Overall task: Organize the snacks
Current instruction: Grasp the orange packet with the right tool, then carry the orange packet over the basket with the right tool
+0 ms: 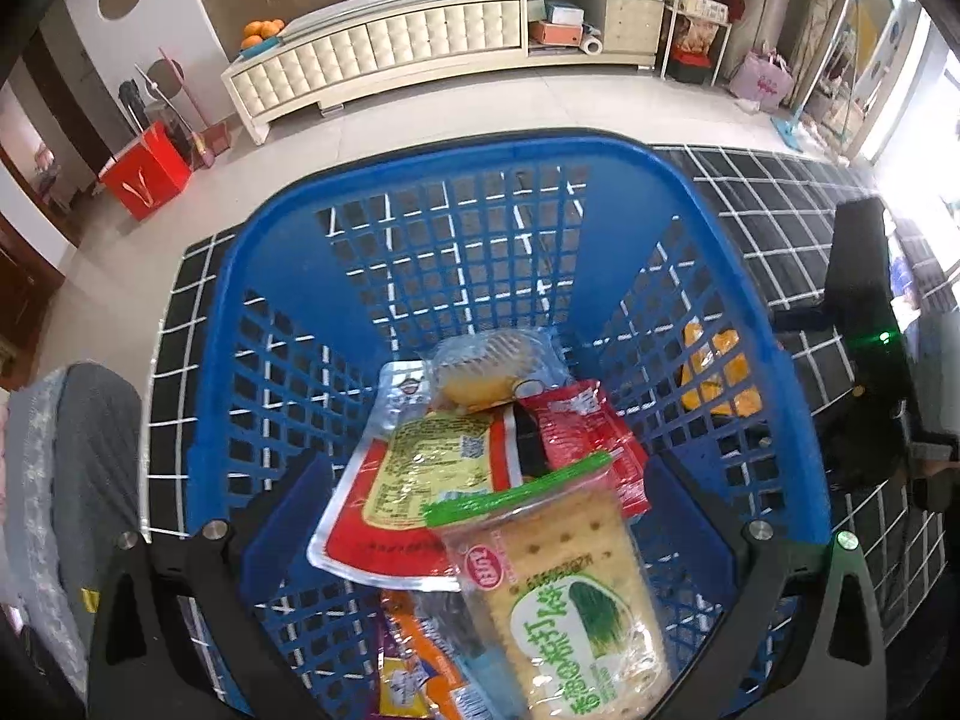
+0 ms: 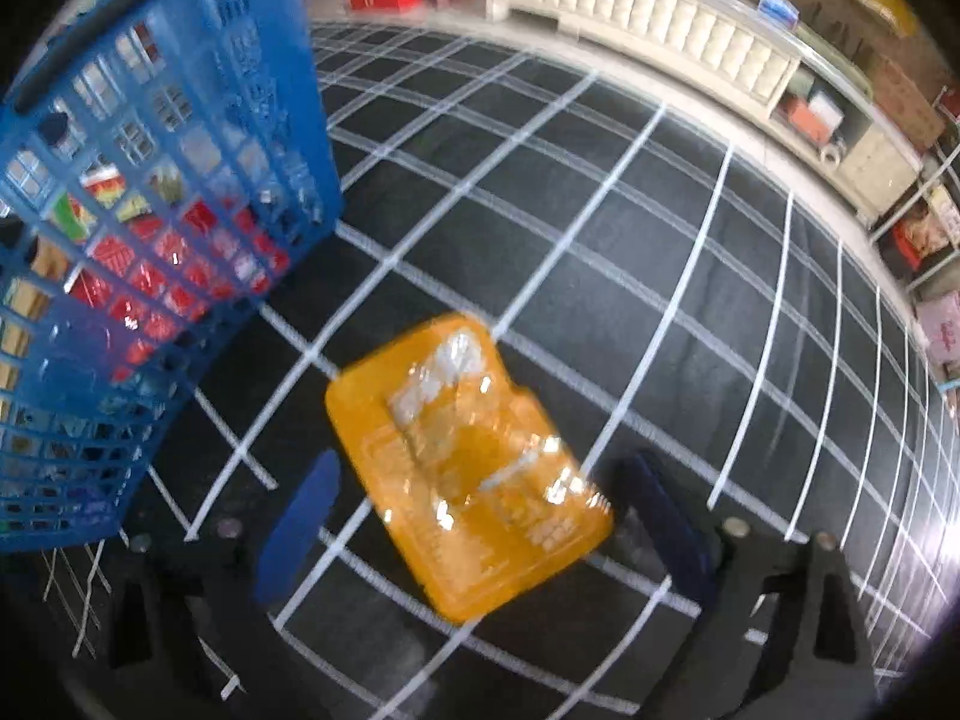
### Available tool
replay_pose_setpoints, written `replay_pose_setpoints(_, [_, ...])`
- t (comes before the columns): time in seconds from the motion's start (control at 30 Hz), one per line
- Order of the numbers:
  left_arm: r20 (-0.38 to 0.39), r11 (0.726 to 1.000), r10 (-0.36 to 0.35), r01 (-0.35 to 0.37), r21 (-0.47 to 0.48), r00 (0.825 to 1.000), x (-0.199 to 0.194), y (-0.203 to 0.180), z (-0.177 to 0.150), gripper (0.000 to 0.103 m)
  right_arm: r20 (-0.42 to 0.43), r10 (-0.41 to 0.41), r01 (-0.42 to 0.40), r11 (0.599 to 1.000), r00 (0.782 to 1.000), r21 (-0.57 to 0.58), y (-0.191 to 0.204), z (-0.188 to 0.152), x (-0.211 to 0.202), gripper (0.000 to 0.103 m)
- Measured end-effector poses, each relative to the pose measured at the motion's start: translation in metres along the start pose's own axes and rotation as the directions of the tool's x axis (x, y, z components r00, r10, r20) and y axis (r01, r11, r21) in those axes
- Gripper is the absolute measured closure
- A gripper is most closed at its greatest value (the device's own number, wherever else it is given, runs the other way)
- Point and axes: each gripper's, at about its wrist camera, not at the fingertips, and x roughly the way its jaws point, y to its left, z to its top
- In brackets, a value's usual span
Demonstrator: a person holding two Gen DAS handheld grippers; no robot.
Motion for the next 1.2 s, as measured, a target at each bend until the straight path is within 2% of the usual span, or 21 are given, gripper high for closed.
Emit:
replay_pose_setpoints(0.13, [-0.022, 0.999, 0.016, -0.017, -0.041, 1.0, 0.008, 0.007, 0.003, 0.0, 0.03, 0.035, -0.032, 0.996, 0.999, -0.088, 0.008, 0.0, -0.003, 0.022])
replay_pose_setpoints(0.2, [-0.016, 0.999, 0.019, -0.02, -0.038, 1.0, 0.007, 0.007, 0.003, 0.0, 0.043, 0.048, -0.042, 0.992, 0.998, -0.121, 0.011, -0.002, -0.006, 0.039])
replay_pose_setpoints(0.23, [-0.012, 0.999, 0.021, -0.022, -0.038, 1.0, 0.006, 0.007, 0.002, 0.0, 0.041, 0.052, -0.046, 0.99, 0.998, -0.13, 0.011, -0.003, -0.007, 0.044])
replay_pose_setpoints(0.4, [-0.009, 0.999, 0.028, -0.028, -0.039, 1.0, 0.005, 0.006, 0.0, 0.0, 0.037, 0.063, -0.057, 0.986, 0.997, -0.159, 0.015, -0.01, -0.013, 0.058])
replay_pose_setpoints(0.5, [0.003, 0.999, 0.022, -0.021, -0.047, 1.0, 0.001, 0.006, 0.0, 0.0, 0.063, 0.071, -0.062, 0.99, 0.996, -0.13, 0.012, -0.011, -0.022, 0.061])
replay_pose_setpoints(0.6, [0.011, 0.998, 0.016, -0.016, -0.055, 1.0, -0.003, 0.006, -0.001, 0.0, 0.049, 0.077, -0.075, 0.996, 0.996, -0.055, 0.008, -0.014, -0.019, 0.053])
replay_pose_setpoints(0.7, [0.016, 0.998, 0.011, -0.01, -0.064, 1.0, -0.005, 0.006, -0.003, 0.0, 0.072, 0.029, -0.021, 0.994, 0.997, -0.112, 0.021, -0.018, -0.021, 0.052])
replay_pose_setpoints(0.87, [0.028, 0.995, 0.003, 0.0, -0.097, 1.0, -0.008, 0.013, -0.004, 0.0, 0.077, 0.031, -0.022, 0.993, 0.997, -0.116, 0.025, -0.021, -0.019, 0.056])
replay_pose_setpoints(0.93, [0.031, 0.994, -0.003, 0.007, -0.112, 1.0, -0.008, 0.016, -0.005, 0.0, 0.079, 0.025, -0.015, 0.993, 0.997, -0.12, 0.029, -0.022, -0.02, 0.06])
replay_pose_setpoints(0.97, [0.032, 0.993, -0.005, 0.009, -0.117, 0.999, -0.008, 0.017, -0.004, 0.0, 0.091, 0.027, -0.015, 0.993, 0.995, -0.12, 0.03, -0.023, -0.023, 0.067])
replay_pose_setpoints(1.0, [0.035, 0.993, -0.007, 0.012, -0.12, 0.999, -0.009, 0.017, -0.004, 0.0, 0.101, 0.031, -0.019, 0.993, 0.994, -0.116, 0.03, -0.022, -0.03, 0.087])
replay_pose_setpoints(1.07, [0.041, 0.993, -0.009, 0.013, -0.117, 0.999, -0.011, 0.017, -0.005, 0.0, 0.107, 0.061, -0.052, 0.995, 0.992, -0.087, 0.029, -0.021, -0.04, 0.086])
replay_pose_setpoints(1.2, [0.06, 0.993, -0.012, 0.019, -0.113, 0.998, -0.021, 0.014, -0.007, 0.0, 0.082, 0.056, -0.05, 0.996, 0.995, -0.076, 0.032, -0.024, -0.038, 0.087])
